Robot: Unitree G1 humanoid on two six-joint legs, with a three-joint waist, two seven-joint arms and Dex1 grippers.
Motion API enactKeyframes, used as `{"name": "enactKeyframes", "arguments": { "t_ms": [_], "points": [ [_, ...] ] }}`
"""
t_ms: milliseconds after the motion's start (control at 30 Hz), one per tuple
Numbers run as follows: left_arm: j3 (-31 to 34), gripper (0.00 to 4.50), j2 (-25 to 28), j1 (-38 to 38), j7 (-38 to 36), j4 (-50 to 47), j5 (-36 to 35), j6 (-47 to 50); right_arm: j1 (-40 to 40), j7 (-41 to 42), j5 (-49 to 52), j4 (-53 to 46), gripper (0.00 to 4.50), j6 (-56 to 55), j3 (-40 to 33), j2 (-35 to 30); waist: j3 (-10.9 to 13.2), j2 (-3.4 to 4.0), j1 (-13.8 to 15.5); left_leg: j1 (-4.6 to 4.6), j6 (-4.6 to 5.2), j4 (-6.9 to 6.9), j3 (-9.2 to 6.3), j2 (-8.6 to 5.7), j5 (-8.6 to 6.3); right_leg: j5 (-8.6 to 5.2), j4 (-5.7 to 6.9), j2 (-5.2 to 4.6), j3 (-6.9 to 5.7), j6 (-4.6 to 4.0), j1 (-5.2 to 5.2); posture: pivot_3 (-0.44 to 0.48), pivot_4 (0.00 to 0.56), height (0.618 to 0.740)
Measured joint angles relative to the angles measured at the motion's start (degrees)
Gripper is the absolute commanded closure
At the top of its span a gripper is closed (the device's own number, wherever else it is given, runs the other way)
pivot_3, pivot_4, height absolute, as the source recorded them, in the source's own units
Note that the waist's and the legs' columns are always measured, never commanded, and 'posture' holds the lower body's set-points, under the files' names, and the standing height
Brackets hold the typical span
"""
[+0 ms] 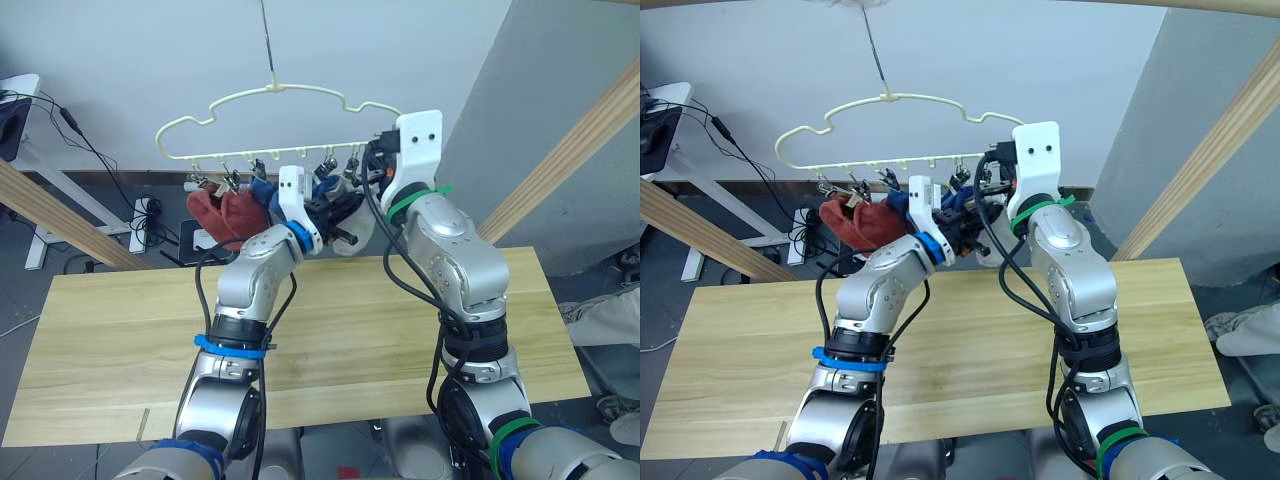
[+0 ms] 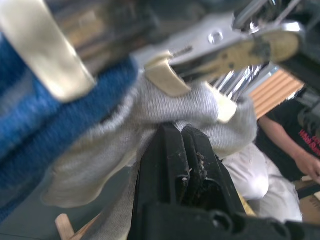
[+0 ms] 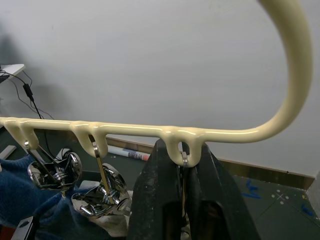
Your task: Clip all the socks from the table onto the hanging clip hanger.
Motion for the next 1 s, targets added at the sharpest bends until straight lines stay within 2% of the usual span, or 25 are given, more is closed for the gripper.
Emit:
{"name": "enactKeyframes", "arguments": {
  "t_ms": [133, 167, 267, 400, 500, 567, 700, 800, 1000],
  "points": [
    [-0.2, 4.50, 0.1, 0.0, -0.2, -0.4, -0.3, 0.1, 0.0, 0.0, 0.2, -0.2, 1.86, 0.4, -0.4, 0.3, 0.0, 0.00, 0.0, 0.00, 0.00, 0.00, 0.00, 0.00, 0.00, 0.00, 0.00, 0.00, 0.00, 0.00, 0.00, -0.109, 0.313, 0.735],
    [-0.2, 4.05, 0.1, 0.0, -0.3, -0.5, -0.3, 0.2, 0.0, 0.0, 0.3, -0.2, 1.56, 0.4, -0.6, 0.3, 0.0, 0.00, 0.0, 0.00, 0.00, 0.00, 0.00, 0.00, 0.00, 0.00, 0.00, 0.00, 0.00, 0.00, 0.00, -0.108, 0.312, 0.735],
    [-0.7, 3.28, 0.6, 0.0, -0.7, -0.7, -0.3, 0.4, 0.1, 0.1, 1.2, -1.4, 0.50, 1.2, -1.5, 0.0, 0.0, 0.00, 0.0, 0.00, 0.00, 0.00, 0.00, 0.00, 0.00, 0.00, 0.00, 0.00, 0.00, 0.00, 0.00, -0.106, 0.309, 0.735],
    [-2.8, 2.12, 2.6, 0.9, -2.5, -2.4, 0.5, 0.0, 1.5, 1.7, 2.4, -4.8, 0.49, 3.2, -1.7, -1.8, 0.0, 0.00, -0.1, 0.00, 0.00, -0.03, 0.01, 0.01, 0.00, 0.00, -0.01, 0.00, 0.01, 0.00, -0.01, -0.105, 0.307, 0.735],
    [-6.6, 1.18, 8.3, 4.2, -6.5, -4.9, 3.4, -1.8, 4.0, 6.1, 5.1, -9.9, 0.49, 6.3, -1.3, -6.0, 0.0, 0.00, -0.2, 0.04, -0.01, -0.11, 0.02, 0.04, 0.00, 0.00, -0.02, 0.01, 0.01, 0.00, -0.02, -0.098, 0.301, 0.735],
    [-8.7, 0.57, 13.8, 8.4, -9.7, -7.6, 5.5, -3.6, 5.9, 10.8, 7.9, -13.9, 0.49, 8.3, -0.6, -11.1, 0.0, 0.01, -0.4, 0.06, -0.01, -0.18, 0.01, 0.05, 0.00, 0.00, -0.05, 0.02, 0.01, 0.00, -0.02, -0.093, 0.297, 0.735],
    [-10.1, 0.57, 20.7, 13.8, -14.1, -11.3, 8.6, -7.1, 7.6, 17.8, 12.1, -17.8, 0.49, 9.9, -0.7, -18.1, 0.0, 0.01, 0.1, 0.06, 0.00, -0.10, -0.04, 0.02, 0.01, 0.00, -0.07, 0.01, -0.04, 0.00, 0.04, -0.071, 0.287, 0.735],
    [-9.8, 0.57, 23.1, 16.5, -15.6, -15.0, 8.6, -7.7, 8.2, 22.2, 14.9, -18.4, 0.49, 10.4, -0.7, -21.9, 0.0, 0.00, 0.3, 0.04, 0.02, 0.10, -0.08, 0.00, 0.01, 0.00, -0.08, 0.00, -0.07, 0.01, 0.15, -0.060, 0.279, 0.735],
    [-2.9, 0.57, 29.7, 24.4, -18.1, -25.1, 4.3, -5.9, 10.5, 31.1, 18.2, -18.9, 0.49, 7.7, -0.6, -31.0, 0.0, -0.01, 0.4, 0.02, 0.04, 0.39, -0.10, 0.00, 0.00, 0.04, -0.07, 0.00, -0.06, 0.08, 0.24, -0.029, 0.259, 0.735]
  ]
}}
